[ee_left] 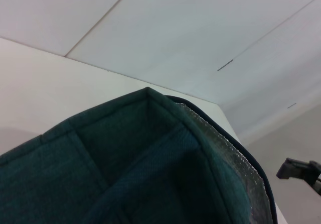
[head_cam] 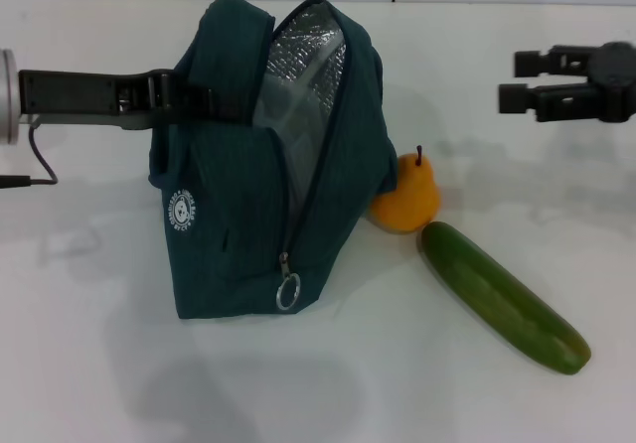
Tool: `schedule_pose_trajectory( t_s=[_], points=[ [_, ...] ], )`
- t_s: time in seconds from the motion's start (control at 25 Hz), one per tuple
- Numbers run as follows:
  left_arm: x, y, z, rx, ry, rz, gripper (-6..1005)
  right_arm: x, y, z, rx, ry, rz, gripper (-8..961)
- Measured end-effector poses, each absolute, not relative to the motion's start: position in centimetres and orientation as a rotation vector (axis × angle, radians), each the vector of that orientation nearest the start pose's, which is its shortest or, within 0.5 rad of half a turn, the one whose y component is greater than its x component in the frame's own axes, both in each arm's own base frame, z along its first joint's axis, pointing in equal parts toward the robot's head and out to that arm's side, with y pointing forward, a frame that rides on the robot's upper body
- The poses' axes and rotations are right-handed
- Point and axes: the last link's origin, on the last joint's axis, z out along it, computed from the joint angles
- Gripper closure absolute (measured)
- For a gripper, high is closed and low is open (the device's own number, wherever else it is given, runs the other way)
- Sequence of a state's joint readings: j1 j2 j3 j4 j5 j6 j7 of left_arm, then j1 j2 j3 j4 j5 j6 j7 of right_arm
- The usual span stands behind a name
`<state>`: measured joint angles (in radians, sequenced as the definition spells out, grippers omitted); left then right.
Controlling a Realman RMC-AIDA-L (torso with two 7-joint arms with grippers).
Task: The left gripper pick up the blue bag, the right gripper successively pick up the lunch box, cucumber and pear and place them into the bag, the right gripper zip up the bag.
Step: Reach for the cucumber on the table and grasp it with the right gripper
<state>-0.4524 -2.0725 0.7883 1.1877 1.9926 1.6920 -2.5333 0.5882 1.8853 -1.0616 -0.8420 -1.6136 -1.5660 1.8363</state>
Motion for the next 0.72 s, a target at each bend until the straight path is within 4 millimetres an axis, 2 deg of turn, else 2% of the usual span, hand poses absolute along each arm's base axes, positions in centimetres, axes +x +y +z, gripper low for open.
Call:
schedule_pose_trajectory(
  t_s=[0.2,0.32,0.52,0.64,0.72],
  points=[
    [-22.1,33.4,7.2,-2.439,-1.611,-0.685,967,18.0,38.6,9.2,-2.850,0.653,0.445,86],
    [-22.3,33.4,7.2,-2.438,-1.621,-0.686,967,16.9,39.0,9.8,-2.872,0.657,0.196,90],
    [-22.2,33.4,7.1,-2.439,-1.624,-0.686,967,15.5,38.8,9.8,-2.846,0.665,-0.223,95],
    [-22.2,33.5,7.1,-2.439,-1.624,-0.686,967,14.5,38.5,9.2,-2.816,0.716,-0.380,96],
    [-22.2,33.5,7.1,-2.438,-1.623,-0.687,967,14.2,38.4,9.0,-2.809,0.734,-0.406,97]
  ],
)
